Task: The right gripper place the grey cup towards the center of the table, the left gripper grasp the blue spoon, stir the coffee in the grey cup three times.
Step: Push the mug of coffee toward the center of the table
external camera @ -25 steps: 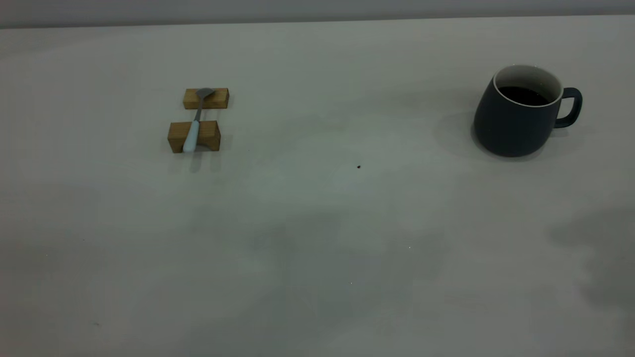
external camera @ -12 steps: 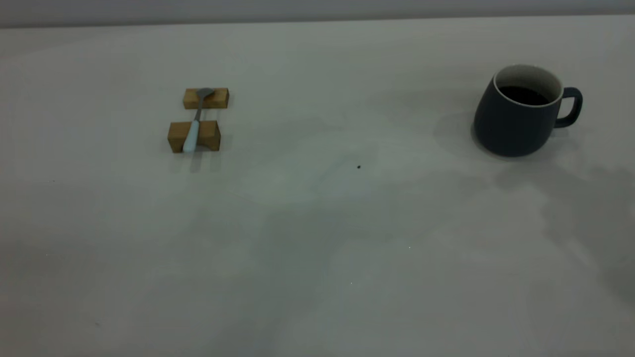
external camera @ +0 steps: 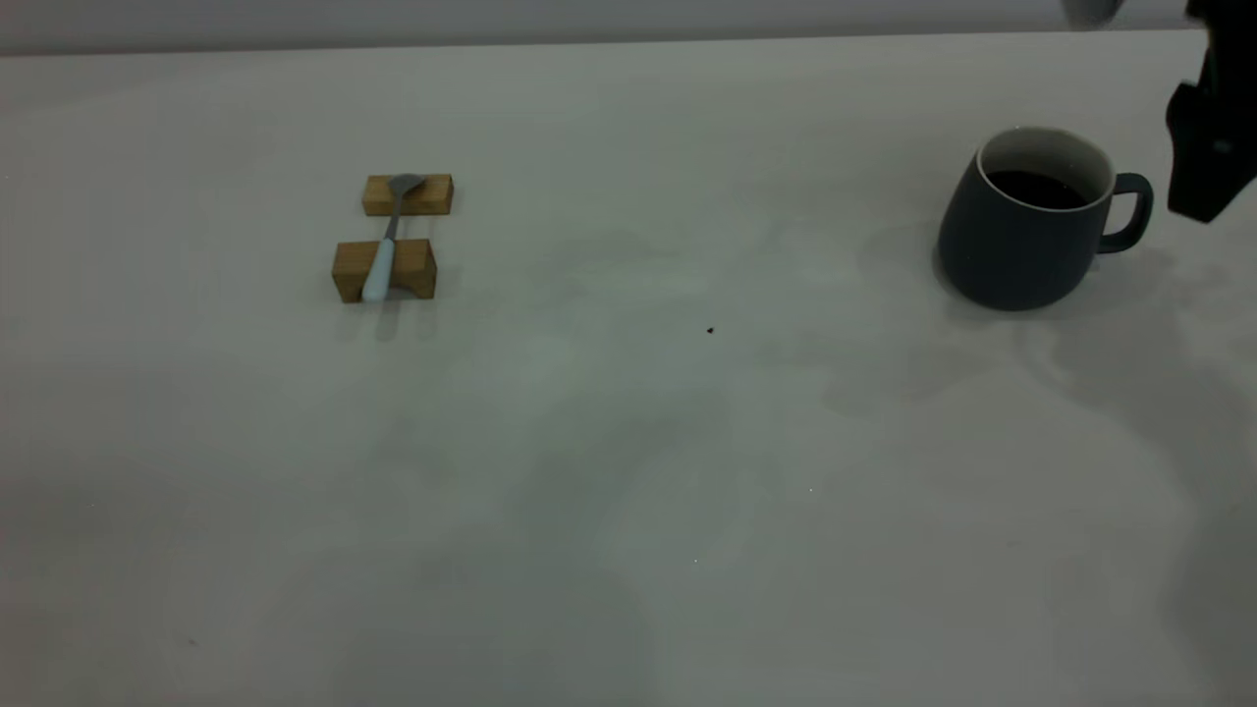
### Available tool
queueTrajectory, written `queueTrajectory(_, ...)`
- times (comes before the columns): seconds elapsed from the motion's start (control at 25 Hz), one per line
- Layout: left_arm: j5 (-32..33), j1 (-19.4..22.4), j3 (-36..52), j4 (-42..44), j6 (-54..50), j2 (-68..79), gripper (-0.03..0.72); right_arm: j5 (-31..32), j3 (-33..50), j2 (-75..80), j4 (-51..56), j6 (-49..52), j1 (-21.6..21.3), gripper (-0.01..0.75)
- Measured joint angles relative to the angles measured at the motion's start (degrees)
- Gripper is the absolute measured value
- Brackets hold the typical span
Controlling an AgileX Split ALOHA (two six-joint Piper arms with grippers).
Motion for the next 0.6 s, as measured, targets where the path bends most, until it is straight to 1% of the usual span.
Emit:
queueTrajectory(0.2,0.0,0.0,0.0,0.0,0.0,0.0,0.293,-1.6,-2.6,4.6,-5.3,-2.5,0.0,0.705)
queueTrajectory(0.4,0.0,0.0,0.0,0.0,0.0,0.0,0.293,-6.7,-3.3,7.4,-7.4,-7.7,0.0,0.701)
queueTrajectory(0.6,0.0,0.0,0.0,0.0,0.0,0.0,0.293,-11.3,-3.7,10.2,-10.3,-10.0,0.0,0.7)
